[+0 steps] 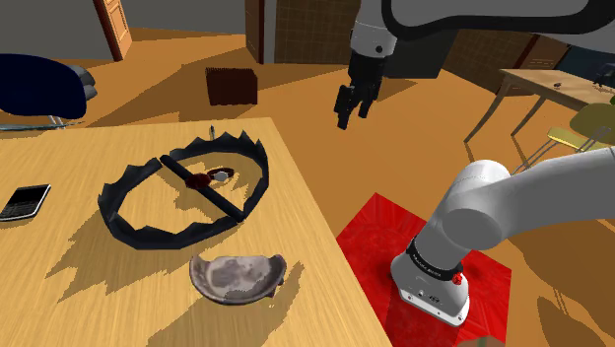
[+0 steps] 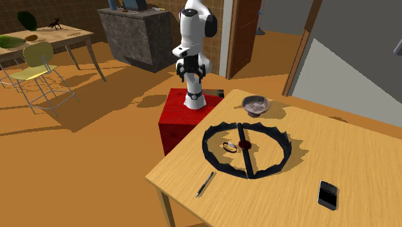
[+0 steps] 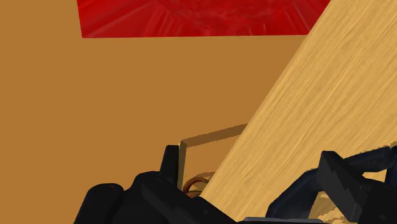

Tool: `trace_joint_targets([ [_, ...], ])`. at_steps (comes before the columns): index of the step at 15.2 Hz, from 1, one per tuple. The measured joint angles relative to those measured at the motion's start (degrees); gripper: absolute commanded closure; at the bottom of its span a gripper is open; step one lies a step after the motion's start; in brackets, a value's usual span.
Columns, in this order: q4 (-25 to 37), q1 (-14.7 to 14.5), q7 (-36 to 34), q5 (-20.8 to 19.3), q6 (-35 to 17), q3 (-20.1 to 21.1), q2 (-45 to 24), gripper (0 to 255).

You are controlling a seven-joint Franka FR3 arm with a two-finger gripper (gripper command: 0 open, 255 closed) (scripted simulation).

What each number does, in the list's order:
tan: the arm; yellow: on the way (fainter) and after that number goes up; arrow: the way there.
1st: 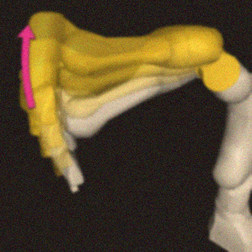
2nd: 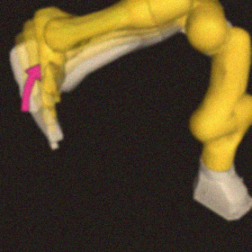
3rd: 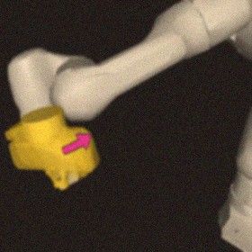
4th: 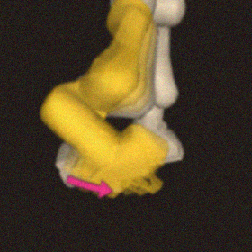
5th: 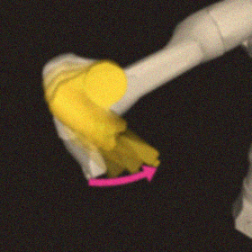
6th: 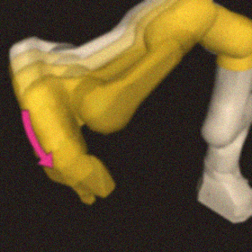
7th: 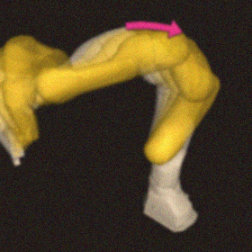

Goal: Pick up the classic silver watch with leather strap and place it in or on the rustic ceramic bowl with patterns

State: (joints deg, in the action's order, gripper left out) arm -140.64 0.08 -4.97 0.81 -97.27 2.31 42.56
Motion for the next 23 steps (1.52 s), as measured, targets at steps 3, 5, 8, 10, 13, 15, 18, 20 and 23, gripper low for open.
trace_joint_targets([
  [3,0.52,-0.7,2.34,0.1,-2.26,-0.74,-2.7,0],
  [5,1.56,-1.87,5.79,0.5,-4.94,-1.66,-6.25,0],
  [8,3.4,-3.76,11.73,1.39,-9.35,-3.15,-12.32,0],
  [10,5.76,-5.09,15.74,2.28,-11.86,-3.96,-17.13,0],
  [13,8.48,-7.04,21.89,4.02,-15.45,-4.8,-23.5,0],
  [15,11.11,-8.27,26.02,5.41,-17.4,-5.14,-28.17,0],
  [18,15.06,-9.77,32.33,7.62,-19.58,-5.29,-34.61,0],
  [20,17.37,-10.56,36.45,9.06,-20.13,-5.15,-37.76,0],
  [23,22.79,-11.76,42.01,11.25,-20.86,-4.28,-44.29,0],
])
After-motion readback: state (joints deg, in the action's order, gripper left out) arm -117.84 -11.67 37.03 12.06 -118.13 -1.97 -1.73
